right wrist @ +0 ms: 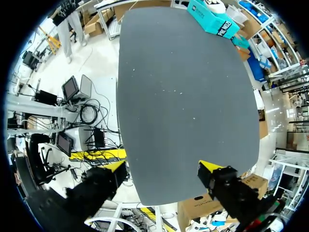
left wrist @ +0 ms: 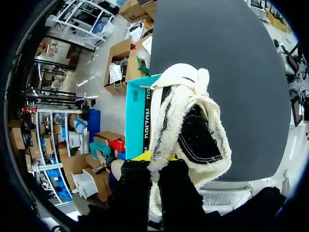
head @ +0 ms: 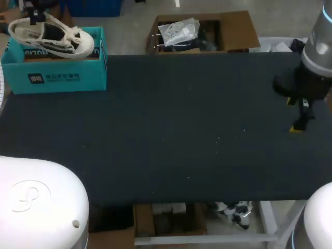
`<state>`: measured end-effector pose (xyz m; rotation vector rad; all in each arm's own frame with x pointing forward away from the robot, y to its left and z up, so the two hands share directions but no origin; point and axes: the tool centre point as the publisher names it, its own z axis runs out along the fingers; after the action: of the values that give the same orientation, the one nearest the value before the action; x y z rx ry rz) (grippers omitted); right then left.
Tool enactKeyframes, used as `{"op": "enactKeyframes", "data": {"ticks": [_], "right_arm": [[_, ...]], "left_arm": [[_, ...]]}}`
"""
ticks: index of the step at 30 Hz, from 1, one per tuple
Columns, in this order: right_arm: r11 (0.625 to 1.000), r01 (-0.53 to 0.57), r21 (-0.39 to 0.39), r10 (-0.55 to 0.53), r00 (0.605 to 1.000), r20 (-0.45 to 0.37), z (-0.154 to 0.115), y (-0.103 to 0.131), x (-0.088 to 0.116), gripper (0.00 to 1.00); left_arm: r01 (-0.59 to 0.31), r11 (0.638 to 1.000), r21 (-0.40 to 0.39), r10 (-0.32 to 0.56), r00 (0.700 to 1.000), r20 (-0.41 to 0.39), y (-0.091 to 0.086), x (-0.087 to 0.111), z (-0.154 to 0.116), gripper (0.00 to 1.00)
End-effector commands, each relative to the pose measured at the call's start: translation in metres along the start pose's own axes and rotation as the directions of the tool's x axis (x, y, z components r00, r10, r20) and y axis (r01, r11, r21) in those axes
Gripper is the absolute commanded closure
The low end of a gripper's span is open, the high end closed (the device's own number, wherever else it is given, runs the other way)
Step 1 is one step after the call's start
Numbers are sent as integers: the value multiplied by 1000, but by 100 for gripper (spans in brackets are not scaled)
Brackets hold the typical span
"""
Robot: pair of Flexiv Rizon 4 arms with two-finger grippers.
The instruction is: Open the shoe tongue, take the insole out of the shoe, put the insole back into the shoe, and pack the shoe into the shoebox
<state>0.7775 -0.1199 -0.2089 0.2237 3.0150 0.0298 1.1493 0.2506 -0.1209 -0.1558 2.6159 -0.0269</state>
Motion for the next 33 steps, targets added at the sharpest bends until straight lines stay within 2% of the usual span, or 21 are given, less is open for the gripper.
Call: {"op": "enactKeyframes", "data": {"ticks": [1, 5, 11, 17, 22, 26, 33], "right_arm": [[1000, 0, 1, 0, 1000, 0, -1, 0, 1, 0], [1000, 0, 1, 0, 1000, 0, -1, 0, 1, 0], [1000, 0, 1, 0, 1000, 0, -1, 0, 1, 0], [1000, 0, 1, 0, 1000, 0, -1, 0, 1, 0], [1000, 0, 1, 0, 1000, 0, -1, 0, 1, 0], [1000, 0, 1, 0, 1000, 0, -1, 0, 1, 0], [1000, 0, 1, 0, 1000, 0, -1, 0, 1, 0]], "left_arm": [[28, 991, 128, -25, 999, -27, 19, -13, 8, 100], [59, 986, 158, -50, 997, -63, 27, -30, 24, 100], [108, 983, 147, -94, 990, -102, 30, -53, 56, 100], [127, 980, 154, -106, 985, -135, 32, -61, 84, 100], [127, 982, 143, -104, 982, -158, 30, -55, 108, 100], [115, 982, 149, -83, 975, -206, 29, -44, 135, 100], [101, 987, 127, -66, 966, -249, 25, -22, 159, 100]]}}
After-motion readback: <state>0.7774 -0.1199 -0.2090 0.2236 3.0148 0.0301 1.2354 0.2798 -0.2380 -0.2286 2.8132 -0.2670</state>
